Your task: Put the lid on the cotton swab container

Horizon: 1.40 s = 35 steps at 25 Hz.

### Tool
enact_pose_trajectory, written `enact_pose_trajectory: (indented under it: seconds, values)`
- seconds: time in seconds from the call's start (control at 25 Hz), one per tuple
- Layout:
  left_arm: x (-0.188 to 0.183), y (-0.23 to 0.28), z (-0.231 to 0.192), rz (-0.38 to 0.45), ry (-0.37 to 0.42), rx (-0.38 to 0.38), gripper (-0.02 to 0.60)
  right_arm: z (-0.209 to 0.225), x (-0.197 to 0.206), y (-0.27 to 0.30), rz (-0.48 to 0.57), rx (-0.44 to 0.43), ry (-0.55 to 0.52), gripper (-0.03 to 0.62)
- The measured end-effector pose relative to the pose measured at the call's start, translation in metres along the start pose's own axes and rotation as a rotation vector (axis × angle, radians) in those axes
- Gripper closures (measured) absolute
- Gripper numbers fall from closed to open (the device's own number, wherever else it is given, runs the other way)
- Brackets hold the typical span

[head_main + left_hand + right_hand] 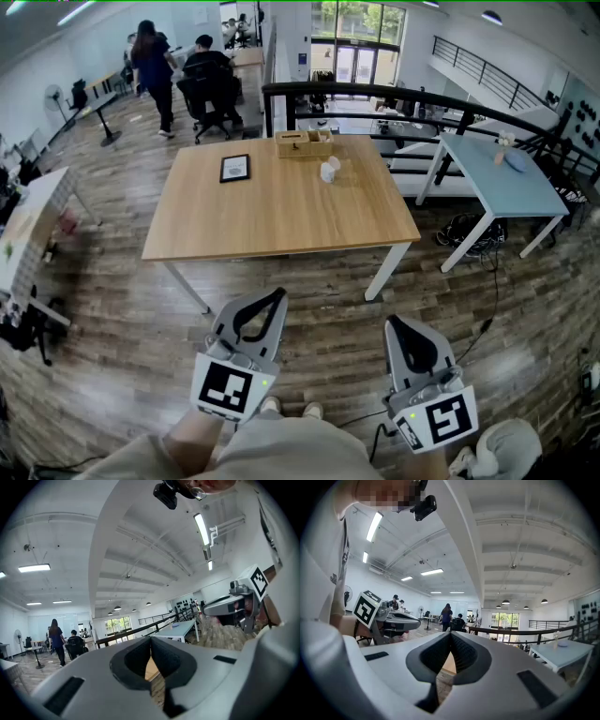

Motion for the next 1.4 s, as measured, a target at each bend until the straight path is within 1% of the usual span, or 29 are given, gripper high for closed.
enact_pose_trajectory:
  seconds: [0.12,0.4,0.64,0.76,0.92,1.08,1.4]
  values:
    - [-0.001,0.004,0.008,0.000,0.007,0.005,0.558,0.005,0.002,-0.004,0.015,-0.008,-0.003,0.568]
    - [-0.001,0.013,0.026,-0.002,-0.002,0.020,0.558,0.014,0.014,-0.012,0.000,-0.042,0.011,0.566]
    - [0.001,0.022,0.042,-0.008,0.004,0.036,0.558,0.029,0.033,-0.018,-0.064,-0.005,0.012,0.567]
    - [0.000,0.024,0.046,-0.004,0.012,0.035,0.558,0.032,0.039,-0.021,-0.073,-0.007,0.024,0.568]
    - [0.002,0.024,0.042,-0.007,0.009,0.018,0.558,0.035,0.047,-0.019,-0.108,0.005,0.022,0.568]
    - [0.007,0.029,0.036,-0.012,-0.001,0.012,0.558,0.038,0.049,-0.010,-0.112,-0.003,0.028,0.566]
    - [0.020,0.063,0.015,-0.013,-0.014,0.022,0.558,0.058,0.058,0.026,-0.127,0.010,0.038,0.566]
Point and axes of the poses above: the fingertips, and each gripper's own axes: y forward along the fingers, z to its right, x out of its underside, the point moved 3 cm from there along -y, backward along the fingers
